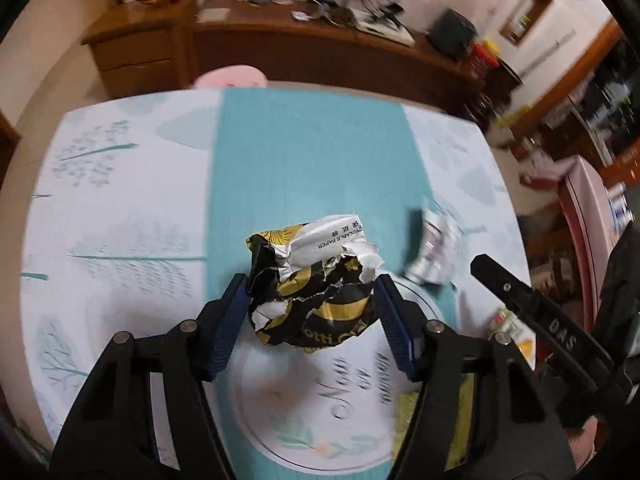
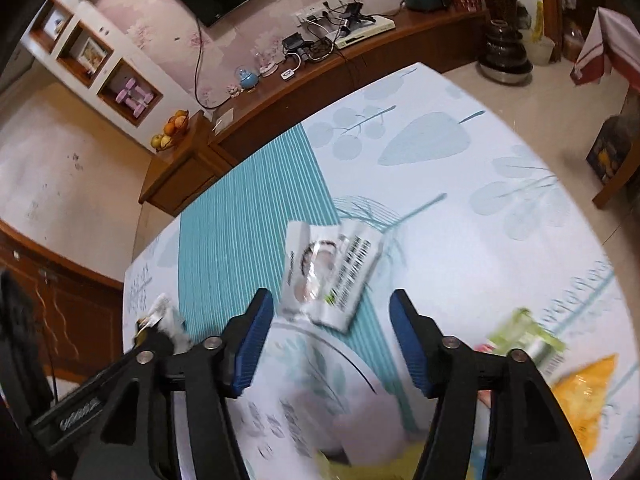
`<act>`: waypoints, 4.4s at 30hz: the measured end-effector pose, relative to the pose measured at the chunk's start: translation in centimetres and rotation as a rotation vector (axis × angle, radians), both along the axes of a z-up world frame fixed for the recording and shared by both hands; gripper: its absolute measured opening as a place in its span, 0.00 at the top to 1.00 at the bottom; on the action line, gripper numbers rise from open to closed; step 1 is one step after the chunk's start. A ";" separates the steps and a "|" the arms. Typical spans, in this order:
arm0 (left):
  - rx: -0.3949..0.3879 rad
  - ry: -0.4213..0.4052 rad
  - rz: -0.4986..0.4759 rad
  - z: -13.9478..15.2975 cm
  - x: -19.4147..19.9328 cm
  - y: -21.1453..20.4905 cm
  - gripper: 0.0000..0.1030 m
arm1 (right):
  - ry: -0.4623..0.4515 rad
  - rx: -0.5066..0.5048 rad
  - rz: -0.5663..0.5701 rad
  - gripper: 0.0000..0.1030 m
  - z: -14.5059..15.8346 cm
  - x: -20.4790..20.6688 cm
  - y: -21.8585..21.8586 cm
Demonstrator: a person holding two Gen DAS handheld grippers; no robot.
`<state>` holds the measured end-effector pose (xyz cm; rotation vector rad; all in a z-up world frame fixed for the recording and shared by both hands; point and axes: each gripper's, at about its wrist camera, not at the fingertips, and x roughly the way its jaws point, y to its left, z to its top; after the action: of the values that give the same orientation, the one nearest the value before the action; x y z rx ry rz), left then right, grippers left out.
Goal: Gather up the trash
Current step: 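Grasp the black-and-gold wrapper with the left tool while the right tool grasps the white packet, then carry wrapper and white packet down over the black bin and open both tools, then raise both open tools back toward the table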
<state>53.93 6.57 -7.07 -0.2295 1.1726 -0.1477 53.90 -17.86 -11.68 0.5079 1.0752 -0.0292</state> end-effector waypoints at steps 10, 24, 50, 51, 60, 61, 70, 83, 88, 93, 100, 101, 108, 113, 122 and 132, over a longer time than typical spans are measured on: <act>-0.036 0.014 0.078 -1.4 1.5 4.6 0.41 | 0.131 -0.201 0.023 0.28 -4.1 5.1 4.4; -0.022 -0.006 0.046 -0.4 -0.9 4.3 0.41 | 0.114 -0.308 0.065 0.89 -3.2 3.0 5.5; -0.005 -0.157 0.163 10.9 -38.2 -1.9 0.41 | -0.166 -0.185 0.400 0.90 12.3 -35.7 2.3; -0.002 -0.156 0.168 10.9 -39.9 -2.4 0.41 | -0.166 -0.183 0.411 0.90 12.4 -37.4 1.8; 0.036 -0.111 0.159 9.8 -53.0 -5.9 0.41 | -0.113 -0.132 0.491 0.90 11.2 -51.2 -1.2; 0.045 -0.097 0.150 9.6 -54.5 -6.4 0.41 | -0.100 -0.124 0.495 0.90 10.9 -52.4 -1.4; 0.071 -0.014 0.083 7.0 -60.5 -8.3 0.41 | 0.006 -0.067 0.540 0.90 6.8 -60.1 -1.5; 0.024 0.117 0.017 -5.4 -60.5 -8.5 0.41 | 0.175 -0.009 0.465 0.90 -6.1 -61.2 -1.4; 0.028 0.143 -0.001 -12.7 -59.6 -8.6 0.40 | 0.226 0.004 0.429 0.89 -13.3 -60.6 -1.3; 0.033 0.171 -0.006 -19.8 -58.0 -8.4 0.40 | 0.261 0.024 0.396 0.89 -20.5 -59.3 -1.0; 0.032 0.185 -0.026 -27.9 -55.8 -7.9 0.36 | 0.277 0.034 0.340 0.77 -29.3 -56.9 -0.4; 0.033 0.192 -0.025 -28.8 -55.5 -7.8 0.34 | 0.281 0.040 0.332 0.74 -30.3 -56.7 -0.3; 0.054 0.196 -0.034 -34.0 -53.6 -7.4 0.17 | 0.319 0.042 0.290 0.49 -36.8 -55.7 0.2; 0.072 0.182 -0.042 -35.8 -53.6 -7.8 0.10 | 0.321 0.014 0.292 0.48 -39.0 -56.0 0.4; 0.111 0.148 -0.072 -34.3 -54.8 -8.7 0.10 | 0.269 -0.021 0.293 0.48 -37.3 -56.9 -0.1; 0.108 0.148 -0.075 -27.2 -56.2 -8.9 0.10 | 0.237 -0.030 0.279 0.48 -29.8 -58.2 -0.9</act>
<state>-2.27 -2.35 -34.28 -0.1018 1.3328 -0.1346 -4.26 -18.76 -41.49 0.3285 1.3687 0.1432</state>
